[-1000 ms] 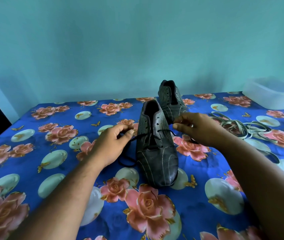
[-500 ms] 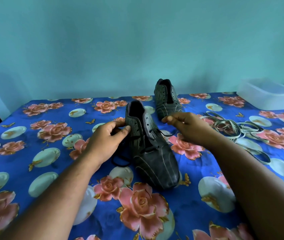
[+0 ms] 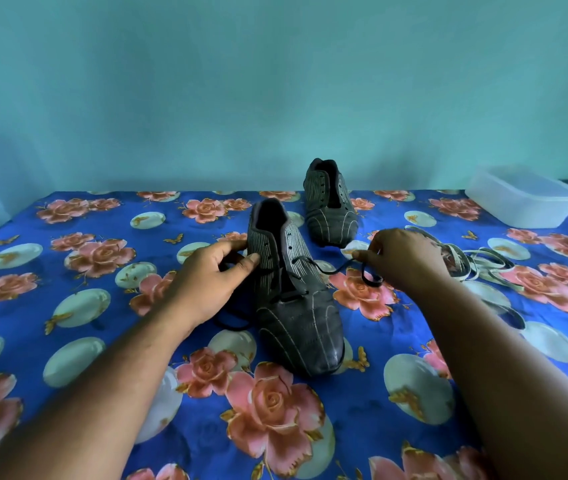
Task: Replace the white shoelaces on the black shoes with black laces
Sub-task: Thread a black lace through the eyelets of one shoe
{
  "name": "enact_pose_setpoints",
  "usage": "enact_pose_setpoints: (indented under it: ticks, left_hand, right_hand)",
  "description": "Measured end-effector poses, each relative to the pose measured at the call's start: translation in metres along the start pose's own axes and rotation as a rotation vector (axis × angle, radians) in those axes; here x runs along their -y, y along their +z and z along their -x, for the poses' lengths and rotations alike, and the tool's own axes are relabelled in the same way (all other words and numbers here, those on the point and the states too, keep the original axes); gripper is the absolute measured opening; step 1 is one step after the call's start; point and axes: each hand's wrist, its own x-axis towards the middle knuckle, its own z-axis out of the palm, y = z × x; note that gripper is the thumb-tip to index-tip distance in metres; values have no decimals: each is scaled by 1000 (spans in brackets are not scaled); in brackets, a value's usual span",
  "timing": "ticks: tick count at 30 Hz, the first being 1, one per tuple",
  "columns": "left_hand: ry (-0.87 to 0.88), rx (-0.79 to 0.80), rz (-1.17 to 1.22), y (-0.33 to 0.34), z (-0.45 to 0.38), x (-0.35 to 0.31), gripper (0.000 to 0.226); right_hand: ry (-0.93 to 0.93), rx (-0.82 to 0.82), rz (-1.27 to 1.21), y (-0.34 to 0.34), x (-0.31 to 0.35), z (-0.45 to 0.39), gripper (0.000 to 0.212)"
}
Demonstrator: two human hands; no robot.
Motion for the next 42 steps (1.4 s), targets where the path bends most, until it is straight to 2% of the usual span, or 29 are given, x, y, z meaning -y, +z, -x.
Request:
enact_pose_setpoints:
  ticks: [2, 4, 8, 10, 13, 16, 19, 24, 25, 29, 33, 42]
  left_hand:
    - [10, -28, -40, 0, 0, 0, 35]
    - [11, -45, -63, 0, 1, -3, 41]
    - [46, -80, -135, 3, 4, -7, 39]
    - [81, -99, -168, 5, 4, -8, 42]
    - [144, -123, -169, 7, 3, -8, 53]
    - [263, -55, -235, 6, 1, -7, 59]
    - [332, 17, -293, 5, -3, -2, 58]
    - [336, 15, -259, 4, -5, -5, 45]
    - [332, 16, -246, 4, -4, -5, 43]
    - [334, 14, -232, 3, -4, -6, 39]
    - [327, 16, -227, 4, -4, -9, 38]
    - [285, 68, -84, -1, -7, -6, 36]
  right_hand:
    - [16, 33, 11, 4, 2, 0, 47]
    - [29, 68, -7, 2, 2, 1, 44]
    - [41, 96, -8, -9, 6, 6, 20]
    - [32, 105, -115, -20, 10, 9, 14]
    - [-27, 73, -409, -38, 20, 18, 10]
    - [-143, 88, -620, -46, 35, 26, 8]
    - [-188, 76, -654, -41, 43, 28, 24]
    - [-266, -19, -769, -38, 57, 36, 7]
    - [-305, -21, -777, -38, 62, 40, 2]
    - [-442, -98, -714, -31, 81, 51, 7]
    - [-505, -151, -696, -21, 93, 58, 5]
    - [-461, -152, -593, -8, 93, 48, 6]
